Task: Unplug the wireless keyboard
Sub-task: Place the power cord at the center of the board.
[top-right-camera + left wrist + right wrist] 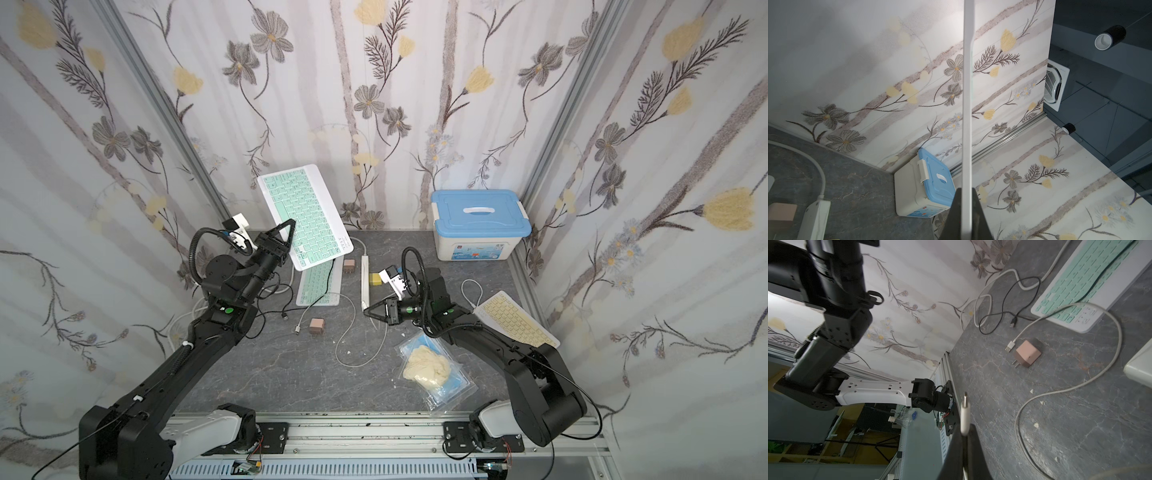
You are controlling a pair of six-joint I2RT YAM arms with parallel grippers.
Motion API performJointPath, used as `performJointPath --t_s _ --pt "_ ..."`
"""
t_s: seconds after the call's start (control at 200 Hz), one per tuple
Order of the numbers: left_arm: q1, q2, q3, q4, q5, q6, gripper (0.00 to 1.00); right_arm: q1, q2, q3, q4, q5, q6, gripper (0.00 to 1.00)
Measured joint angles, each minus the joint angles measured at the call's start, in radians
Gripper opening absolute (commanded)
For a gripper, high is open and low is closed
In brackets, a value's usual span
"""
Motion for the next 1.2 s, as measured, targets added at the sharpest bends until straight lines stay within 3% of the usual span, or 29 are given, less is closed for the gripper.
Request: performJointPath --t_s 0.145,0.28,0.46,0.525,0.739,1.064,1.199 --pt "0.0 -0.072 -0.021 -0.122 0.015 0.069 0.0 0.14 0.093 -0.002 0.007 0.042 0.003 0.0" --pt "0.0 -0.115 -0.048 -0.212 0.013 0.111 0.0 0.161 0.162 0.01 0.001 0.1 0.024 0.34" --pt "0.0 -0.15 -0.067 -0.314 0.011 0.152 0.0 0.14 0.168 0.02 -0.032 0.177 0.002 0.61" --pt "0.0 -0.157 -0.071 -0.342 0.011 0.158 0.0 0.134 0.154 0.026 -0.061 0.202 -0.014 0.66" --pt "0.0 -0.177 -0.107 -0.403 0.013 0.175 0.0 0.08 0.072 0.024 -0.128 0.255 -0.065 0.68" --pt "-0.044 -0.206 -0.232 -0.546 -0.022 0.19 0.0 -0.112 -0.08 -0.024 -0.257 0.395 -0.163 0.68" --pt "-0.055 -0.149 -0.239 -0.603 -0.035 0.224 0.0 -0.143 -0.092 -0.035 -0.275 0.435 -0.192 0.68"
